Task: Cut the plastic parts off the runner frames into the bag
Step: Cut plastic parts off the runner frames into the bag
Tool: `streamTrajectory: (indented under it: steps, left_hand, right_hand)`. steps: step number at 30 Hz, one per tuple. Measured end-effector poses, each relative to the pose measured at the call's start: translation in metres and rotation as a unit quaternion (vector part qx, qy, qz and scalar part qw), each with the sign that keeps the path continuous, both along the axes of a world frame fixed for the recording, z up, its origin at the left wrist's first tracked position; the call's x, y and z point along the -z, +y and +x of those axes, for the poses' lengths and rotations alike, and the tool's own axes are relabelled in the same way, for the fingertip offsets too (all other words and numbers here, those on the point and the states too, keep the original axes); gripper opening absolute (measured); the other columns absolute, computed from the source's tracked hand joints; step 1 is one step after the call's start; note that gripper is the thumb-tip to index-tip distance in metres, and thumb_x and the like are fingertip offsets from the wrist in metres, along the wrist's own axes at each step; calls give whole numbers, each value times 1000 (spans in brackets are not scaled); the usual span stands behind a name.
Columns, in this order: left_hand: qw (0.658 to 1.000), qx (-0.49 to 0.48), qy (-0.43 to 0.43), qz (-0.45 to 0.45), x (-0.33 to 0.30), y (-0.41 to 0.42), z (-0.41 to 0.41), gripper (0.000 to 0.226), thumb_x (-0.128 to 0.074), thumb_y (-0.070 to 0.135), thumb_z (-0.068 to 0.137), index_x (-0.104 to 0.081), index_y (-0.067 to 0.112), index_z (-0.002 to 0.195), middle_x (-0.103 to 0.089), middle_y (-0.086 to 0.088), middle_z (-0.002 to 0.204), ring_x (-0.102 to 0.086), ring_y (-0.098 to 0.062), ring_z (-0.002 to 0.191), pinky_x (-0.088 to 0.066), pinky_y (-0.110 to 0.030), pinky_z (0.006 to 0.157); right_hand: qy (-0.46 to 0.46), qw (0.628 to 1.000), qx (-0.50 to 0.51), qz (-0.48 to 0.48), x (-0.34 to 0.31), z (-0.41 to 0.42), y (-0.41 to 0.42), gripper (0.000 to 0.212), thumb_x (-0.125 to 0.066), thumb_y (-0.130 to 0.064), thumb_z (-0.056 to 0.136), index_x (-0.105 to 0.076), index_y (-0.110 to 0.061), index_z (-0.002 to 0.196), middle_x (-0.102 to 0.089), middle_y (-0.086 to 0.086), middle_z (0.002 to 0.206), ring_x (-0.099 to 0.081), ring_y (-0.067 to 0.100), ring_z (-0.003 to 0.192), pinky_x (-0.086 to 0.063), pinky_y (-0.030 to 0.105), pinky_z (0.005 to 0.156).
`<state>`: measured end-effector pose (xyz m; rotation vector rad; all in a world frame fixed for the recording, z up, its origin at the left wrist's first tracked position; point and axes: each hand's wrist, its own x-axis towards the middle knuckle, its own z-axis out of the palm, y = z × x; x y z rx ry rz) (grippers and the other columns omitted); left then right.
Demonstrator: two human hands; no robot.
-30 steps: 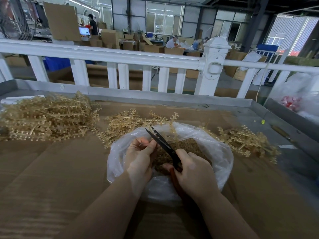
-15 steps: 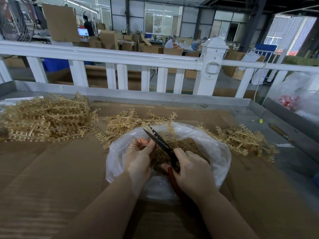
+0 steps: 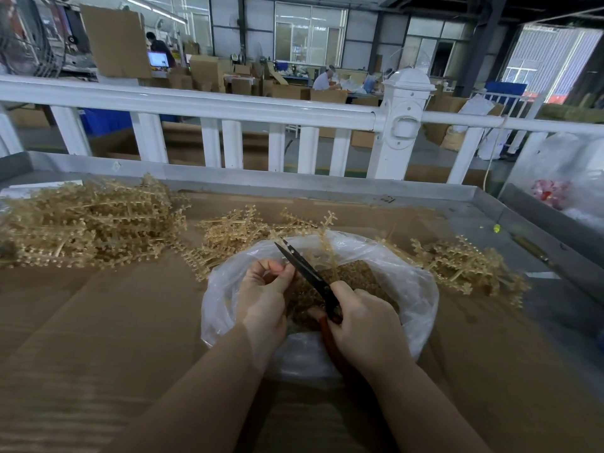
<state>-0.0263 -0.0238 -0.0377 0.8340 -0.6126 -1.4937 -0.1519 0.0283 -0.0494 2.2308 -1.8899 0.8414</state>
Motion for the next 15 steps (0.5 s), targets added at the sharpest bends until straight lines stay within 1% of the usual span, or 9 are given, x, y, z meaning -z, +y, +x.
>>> streamTrajectory:
  steps: [3,4,6,8,11,15]
  left_hand:
    - [1000,0,3,1,0,0,0,26,-51,-9,89,-50,10,72,-61,-11,80,-61,-21,76,-51,-37,85]
    - [1000,1,5,1,0,0,1,25,-51,-9,90,-52,9,72,-63,-9,77,-61,-19,74,-53,-36,82]
    - [1000,7,13,3,-1,1,2,24,-49,-9,91,-58,6,75,-67,-6,70,-65,-15,67,-59,-28,67]
    - [999,21,30,6,-2,2,4,22,-48,-10,91,-64,3,84,-71,-5,70,-69,-11,64,-57,-22,57]
    - [998,38,58,0,-3,4,5,25,-50,-15,86,-67,1,94,-74,-7,79,-71,-12,68,-55,-20,56]
    - [998,48,51,5,-2,4,7,35,-52,-21,80,-67,2,102,-74,-5,78,-71,-11,69,-56,-20,58]
  right_hand:
    - [5,1000,5,-14,1,0,0,32,-58,-47,89,-59,-18,102,-61,0,77,-59,18,69,-37,24,60]
    - [1,1000,8,-22,1,0,1,32,-60,-47,87,-60,-18,101,-61,-1,75,-59,17,68,-38,24,59]
    - [-18,999,12,-25,0,-1,1,35,-60,-52,85,-61,-20,100,-61,-4,75,-58,14,68,-43,24,60]
    - [-41,999,16,-24,-2,-3,1,37,-57,-56,84,-60,-23,100,-61,-7,77,-56,9,69,-44,22,61]
    - [-54,998,21,-28,-3,-4,1,35,-58,-56,82,-60,-25,98,-61,-11,77,-55,6,69,-39,17,61]
    - [-80,996,21,-13,-7,-6,1,31,-59,-54,82,-60,-26,96,-62,-10,78,-57,6,74,-41,19,64]
